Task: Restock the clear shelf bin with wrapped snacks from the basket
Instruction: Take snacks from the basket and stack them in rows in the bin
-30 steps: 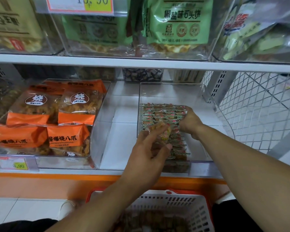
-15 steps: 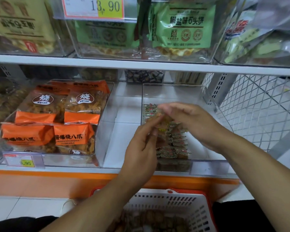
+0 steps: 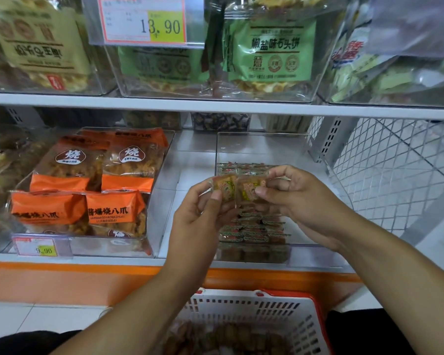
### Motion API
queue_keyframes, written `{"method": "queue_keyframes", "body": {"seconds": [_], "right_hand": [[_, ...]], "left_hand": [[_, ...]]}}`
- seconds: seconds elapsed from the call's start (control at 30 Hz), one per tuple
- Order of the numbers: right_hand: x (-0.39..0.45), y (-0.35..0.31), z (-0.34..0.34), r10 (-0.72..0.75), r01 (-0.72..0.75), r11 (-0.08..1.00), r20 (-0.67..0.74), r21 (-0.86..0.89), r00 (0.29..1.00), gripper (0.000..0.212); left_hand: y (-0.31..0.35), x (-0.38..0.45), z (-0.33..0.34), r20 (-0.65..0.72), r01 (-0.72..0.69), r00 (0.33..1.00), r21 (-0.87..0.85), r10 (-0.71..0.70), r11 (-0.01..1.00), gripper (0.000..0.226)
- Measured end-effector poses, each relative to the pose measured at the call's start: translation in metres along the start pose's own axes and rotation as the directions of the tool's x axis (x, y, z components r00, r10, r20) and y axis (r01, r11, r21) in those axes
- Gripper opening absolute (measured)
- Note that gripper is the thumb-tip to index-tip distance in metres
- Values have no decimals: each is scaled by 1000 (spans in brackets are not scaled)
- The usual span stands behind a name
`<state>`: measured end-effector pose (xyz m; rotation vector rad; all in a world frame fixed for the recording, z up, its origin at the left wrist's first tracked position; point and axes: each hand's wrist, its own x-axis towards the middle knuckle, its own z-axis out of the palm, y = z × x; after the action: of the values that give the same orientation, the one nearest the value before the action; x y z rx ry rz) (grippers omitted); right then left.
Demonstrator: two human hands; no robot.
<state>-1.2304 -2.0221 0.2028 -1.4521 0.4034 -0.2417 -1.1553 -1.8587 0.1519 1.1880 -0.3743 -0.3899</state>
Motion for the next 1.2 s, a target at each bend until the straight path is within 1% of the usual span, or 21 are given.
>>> {"method": "queue_keyframes", "body": {"seconds": [0.07, 0.1, 0.17, 0.37, 0.47, 0.53, 0.57, 0.6, 0.63, 0.67, 0.7, 0.73, 0.77, 0.83, 0.9, 0.93, 0.97, 1.0, 1.07, 1.13, 1.2], "right_hand": [[-1, -2, -1, 23, -23, 993, 2, 114, 1000, 30], [-1, -2, -1, 38, -40, 990, 18, 138, 999, 35], [-2, -1, 0, 57, -65, 991, 68, 120, 996, 41], [-3, 3, 3, 62, -71, 996, 131, 62, 989, 29], [-4, 2, -1, 106, -120, 990, 175, 72, 979, 26], [-4, 0, -6, 136, -145, 989, 184, 35, 974, 24], [-2, -2, -9, 127, -132, 991, 155, 20, 980, 26], [2, -3, -15, 90, -88, 996, 96, -23, 991, 29], [6, -3, -22, 20, -18, 988, 8, -153, 1000, 31], [12, -5, -30, -79, 42, 924, -81, -380, 994, 31], [17, -5, -37, -175, 63, 790, -126, -610, 976, 30], [23, -3, -44, -225, 45, 654, -137, -755, 965, 29], [30, 1, -50, -213, 10, 571, -137, -821, 967, 27], [45, 17, -59, -91, -80, 468, -138, -880, 986, 23], [59, 35, -63, 30, -185, 320, -186, -929, 982, 27], [65, 43, -65, 59, -221, 279, -213, -934, 975, 33], [70, 49, -66, 72, -254, 277, -244, -927, 967, 40], [74, 53, -67, 71, -278, 303, -269, -911, 960, 44], [81, 61, -69, 62, -301, 381, -301, -874, 952, 42], [87, 67, -70, 62, -321, 495, -336, -807, 940, 44], [90, 70, -69, 97, -356, 597, -376, -719, 922, 65]], "left_hand": [[1, -1, 0, 26, 6, 1000, 0, -6, 1000, 24], [1, -2, 0, 41, 6, 999, 12, -7, 1000, 23], [0, -4, 1, 69, 5, 998, 47, -8, 999, 22], [-7, -1, 1, 84, -7, 996, 139, -5, 990, 25], [-7, -2, 1, 129, 52, 989, 161, -73, 986, 34], [-9, -2, 1, 178, 59, 978, 261, -108, 964, 47], [-9, -3, 2, 228, 12, 969, 345, -96, 938, 53], [-8, -6, 3, 288, -59, 954, 439, -78, 896, 59], [-7, -10, 4, 346, -137, 936, 542, -71, 829, 63], [-7, -13, 5, 402, -230, 913, 641, -65, 732, 68], [-9, -15, 6, 464, -342, 885, 719, -51, 605, 71], [-13, -16, 6, 522, -446, 852, 767, -43, 462, 73], [-18, -16, 5, 561, -517, 826, 789, -47, 331, 73], [-27, -15, 5, 582, -566, 809, 809, -82, 157, 71], [-34, -15, 5, 575, -573, 809, 818, -121, 56, 71], [-37, -16, 5, 572, -575, 808, 818, -143, 23, 73], [-40, -17, 6, 570, -579, 805, 816, -165, -1, 74], [-43, -17, 6, 571, -583, 801, 812, -179, -18, 75], [-46, -16, 7, 573, -587, 800, 809, -180, -34, 77], [-47, -16, 7, 573, -588, 800, 808, -177, -42, 78], [-47, -15, 7, 570, -585, 802, 809, -182, -46, 78]]}}
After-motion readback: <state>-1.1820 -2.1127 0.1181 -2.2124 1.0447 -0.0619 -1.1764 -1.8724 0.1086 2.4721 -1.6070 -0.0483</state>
